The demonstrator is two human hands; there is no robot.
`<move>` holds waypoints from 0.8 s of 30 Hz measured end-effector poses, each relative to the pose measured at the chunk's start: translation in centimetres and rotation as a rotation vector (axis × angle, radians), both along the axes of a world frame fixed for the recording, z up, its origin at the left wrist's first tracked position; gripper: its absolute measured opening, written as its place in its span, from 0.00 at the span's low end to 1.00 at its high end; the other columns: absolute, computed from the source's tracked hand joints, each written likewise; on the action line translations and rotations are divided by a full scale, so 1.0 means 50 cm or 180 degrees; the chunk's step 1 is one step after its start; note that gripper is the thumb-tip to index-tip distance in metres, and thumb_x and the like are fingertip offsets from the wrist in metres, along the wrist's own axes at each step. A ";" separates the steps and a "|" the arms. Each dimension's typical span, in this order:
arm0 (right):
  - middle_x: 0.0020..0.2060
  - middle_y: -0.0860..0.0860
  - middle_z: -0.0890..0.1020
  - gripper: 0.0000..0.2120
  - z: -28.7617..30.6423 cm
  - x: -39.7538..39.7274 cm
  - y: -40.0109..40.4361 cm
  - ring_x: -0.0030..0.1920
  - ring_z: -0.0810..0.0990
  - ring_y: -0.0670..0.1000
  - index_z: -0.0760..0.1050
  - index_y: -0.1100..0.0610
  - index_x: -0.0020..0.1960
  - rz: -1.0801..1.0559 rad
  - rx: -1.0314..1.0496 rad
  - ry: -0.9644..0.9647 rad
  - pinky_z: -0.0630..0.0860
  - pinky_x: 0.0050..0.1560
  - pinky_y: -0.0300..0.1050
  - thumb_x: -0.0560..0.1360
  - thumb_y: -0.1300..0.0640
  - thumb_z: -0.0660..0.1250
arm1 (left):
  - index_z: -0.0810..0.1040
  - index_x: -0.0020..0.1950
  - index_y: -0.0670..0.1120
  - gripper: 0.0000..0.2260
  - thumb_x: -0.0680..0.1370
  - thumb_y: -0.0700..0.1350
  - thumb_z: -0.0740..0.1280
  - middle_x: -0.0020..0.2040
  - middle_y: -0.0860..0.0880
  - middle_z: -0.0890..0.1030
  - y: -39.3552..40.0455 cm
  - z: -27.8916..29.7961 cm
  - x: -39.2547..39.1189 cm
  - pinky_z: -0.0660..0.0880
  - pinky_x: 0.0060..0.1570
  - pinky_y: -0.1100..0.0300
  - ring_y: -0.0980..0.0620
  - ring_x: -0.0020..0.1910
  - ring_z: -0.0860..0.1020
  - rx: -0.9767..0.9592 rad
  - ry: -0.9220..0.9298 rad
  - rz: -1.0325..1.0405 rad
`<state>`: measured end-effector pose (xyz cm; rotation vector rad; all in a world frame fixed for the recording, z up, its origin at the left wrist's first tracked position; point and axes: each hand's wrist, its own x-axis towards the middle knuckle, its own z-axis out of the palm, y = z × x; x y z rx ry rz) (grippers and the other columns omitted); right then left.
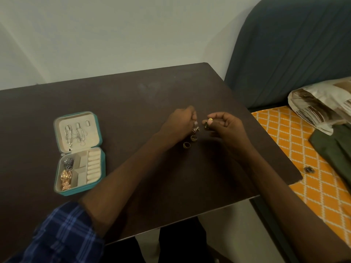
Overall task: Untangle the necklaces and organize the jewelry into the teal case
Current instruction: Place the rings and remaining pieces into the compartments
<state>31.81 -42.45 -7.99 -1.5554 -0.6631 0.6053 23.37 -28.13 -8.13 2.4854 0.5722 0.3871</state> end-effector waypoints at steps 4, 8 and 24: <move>0.44 0.47 0.83 0.09 0.020 -0.013 0.008 0.44 0.80 0.44 0.75 0.55 0.54 -0.0028 0.0044 -0.0255 0.74 0.41 0.39 0.77 0.64 0.63 | 0.74 0.61 0.44 0.13 0.77 0.39 0.64 0.35 0.51 0.76 0.000 0.030 -0.037 0.67 0.32 0.73 0.57 0.34 0.74 -0.0663 -0.0345 0.0020; 0.46 0.51 0.82 0.09 0.039 -0.032 0.015 0.45 0.78 0.45 0.77 0.55 0.53 0.0049 0.0096 -0.0591 0.74 0.40 0.35 0.76 0.64 0.64 | 0.76 0.58 0.39 0.10 0.80 0.35 0.60 0.39 0.49 0.77 0.004 0.053 -0.084 0.72 0.32 0.72 0.60 0.33 0.77 -0.1822 -0.0647 0.0006; 0.42 0.58 0.83 0.09 0.127 -0.210 0.077 0.37 0.77 0.46 0.80 0.57 0.54 0.0789 0.0229 -0.0968 0.73 0.35 0.38 0.76 0.63 0.65 | 0.76 0.51 0.43 0.06 0.79 0.35 0.60 0.41 0.44 0.79 0.003 0.128 -0.283 0.79 0.39 0.64 0.56 0.33 0.80 -0.3482 -0.1592 0.0437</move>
